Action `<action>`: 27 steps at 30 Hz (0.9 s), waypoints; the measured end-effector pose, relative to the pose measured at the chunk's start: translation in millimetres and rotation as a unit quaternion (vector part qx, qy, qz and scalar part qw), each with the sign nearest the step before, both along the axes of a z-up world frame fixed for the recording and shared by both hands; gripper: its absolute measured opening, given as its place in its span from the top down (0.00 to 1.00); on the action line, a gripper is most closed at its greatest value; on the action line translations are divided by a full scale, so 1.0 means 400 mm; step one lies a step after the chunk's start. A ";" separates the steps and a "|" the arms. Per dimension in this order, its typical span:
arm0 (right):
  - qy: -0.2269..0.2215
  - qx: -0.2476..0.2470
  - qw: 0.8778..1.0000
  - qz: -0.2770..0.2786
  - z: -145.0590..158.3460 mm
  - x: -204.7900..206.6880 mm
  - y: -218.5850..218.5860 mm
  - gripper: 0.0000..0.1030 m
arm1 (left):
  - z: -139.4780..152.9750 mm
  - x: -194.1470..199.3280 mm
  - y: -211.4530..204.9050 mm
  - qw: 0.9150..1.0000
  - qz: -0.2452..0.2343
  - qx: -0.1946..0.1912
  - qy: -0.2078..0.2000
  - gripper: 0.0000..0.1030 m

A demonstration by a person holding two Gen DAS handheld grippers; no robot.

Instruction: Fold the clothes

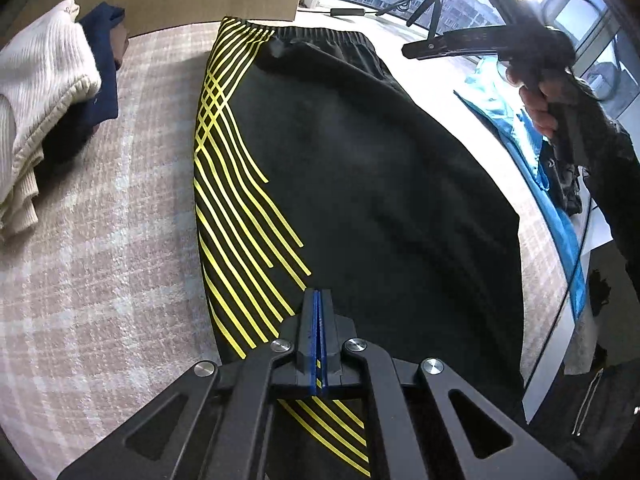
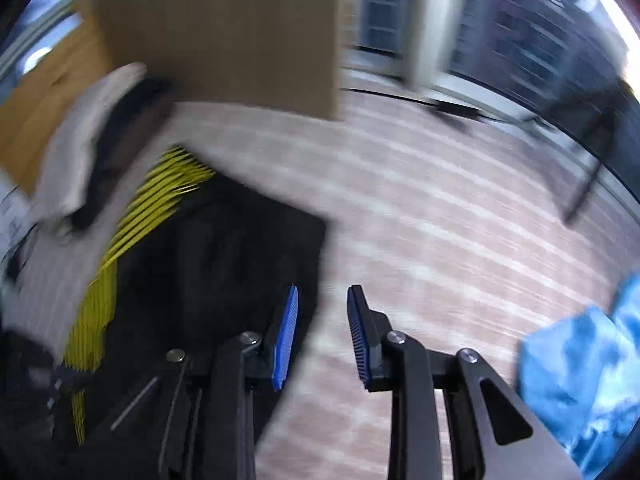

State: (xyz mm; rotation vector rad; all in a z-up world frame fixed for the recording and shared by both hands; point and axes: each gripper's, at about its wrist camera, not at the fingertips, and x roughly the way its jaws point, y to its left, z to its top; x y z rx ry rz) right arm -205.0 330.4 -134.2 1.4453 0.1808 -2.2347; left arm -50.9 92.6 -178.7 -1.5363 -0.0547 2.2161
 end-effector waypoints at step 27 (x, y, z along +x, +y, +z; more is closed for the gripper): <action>-0.005 -0.008 0.999 0.045 -0.040 -0.066 -0.091 0.83 | -0.009 0.010 -0.053 1.000 0.000 -0.017 -0.013 0.98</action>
